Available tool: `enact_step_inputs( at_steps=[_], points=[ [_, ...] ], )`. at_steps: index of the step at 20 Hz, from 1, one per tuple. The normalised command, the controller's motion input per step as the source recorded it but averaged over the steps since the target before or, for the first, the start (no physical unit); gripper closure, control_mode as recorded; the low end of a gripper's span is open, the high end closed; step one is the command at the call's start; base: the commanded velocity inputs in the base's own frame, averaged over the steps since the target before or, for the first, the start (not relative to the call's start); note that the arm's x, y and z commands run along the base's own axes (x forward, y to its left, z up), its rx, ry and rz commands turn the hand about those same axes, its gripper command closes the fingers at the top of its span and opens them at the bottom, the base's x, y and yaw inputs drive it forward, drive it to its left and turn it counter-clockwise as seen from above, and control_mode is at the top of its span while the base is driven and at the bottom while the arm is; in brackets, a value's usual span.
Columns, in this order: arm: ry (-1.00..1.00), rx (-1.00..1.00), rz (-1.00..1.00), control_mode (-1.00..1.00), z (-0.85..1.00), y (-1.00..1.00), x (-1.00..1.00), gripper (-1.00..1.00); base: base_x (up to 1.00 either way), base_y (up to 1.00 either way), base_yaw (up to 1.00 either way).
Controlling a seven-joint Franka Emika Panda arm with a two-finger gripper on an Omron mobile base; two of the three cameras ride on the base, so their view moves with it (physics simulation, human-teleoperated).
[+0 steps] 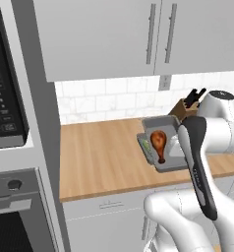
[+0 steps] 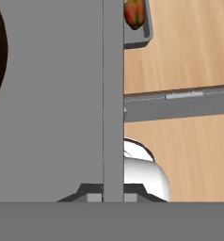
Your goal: Take the meat container that has the chicken drumstick and place it on the second highest rack of the freezer. Then take the vegetable container that has the corn and bell pepper and place it on the highest rack of the freezer.
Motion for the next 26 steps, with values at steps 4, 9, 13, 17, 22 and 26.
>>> enact_step_inputs(
  at_steps=[4, 9, 13, 17, 22, 26],
  points=[
    [0.0, 0.0, 0.0, 1.0, 0.0, 0.0, 0.0, 1.0, -1.0, 0.0, 0.03],
    [0.0, 0.0, 0.0, 1.0, 0.0, 0.0, 0.0, 1.0, -0.38, 0.42, 0.73],
    [0.0, 0.0, 0.0, 1.0, 0.0, 0.0, 0.0, 1.0, -0.01, 0.52, 0.83],
    [0.0, 0.0, 0.0, 1.0, 0.0, 0.0, 0.0, 1.0, -0.05, 0.64, 0.81],
    [0.0, 0.0, 0.0, 1.0, 0.0, 0.0, 0.0, 1.0, 0.47, 0.57, 0.35],
    [0.0, 0.0, 0.0, 1.0, 0.0, 0.0, 0.0, 1.0, 1.0, 1.0, 0.16]
  ],
)
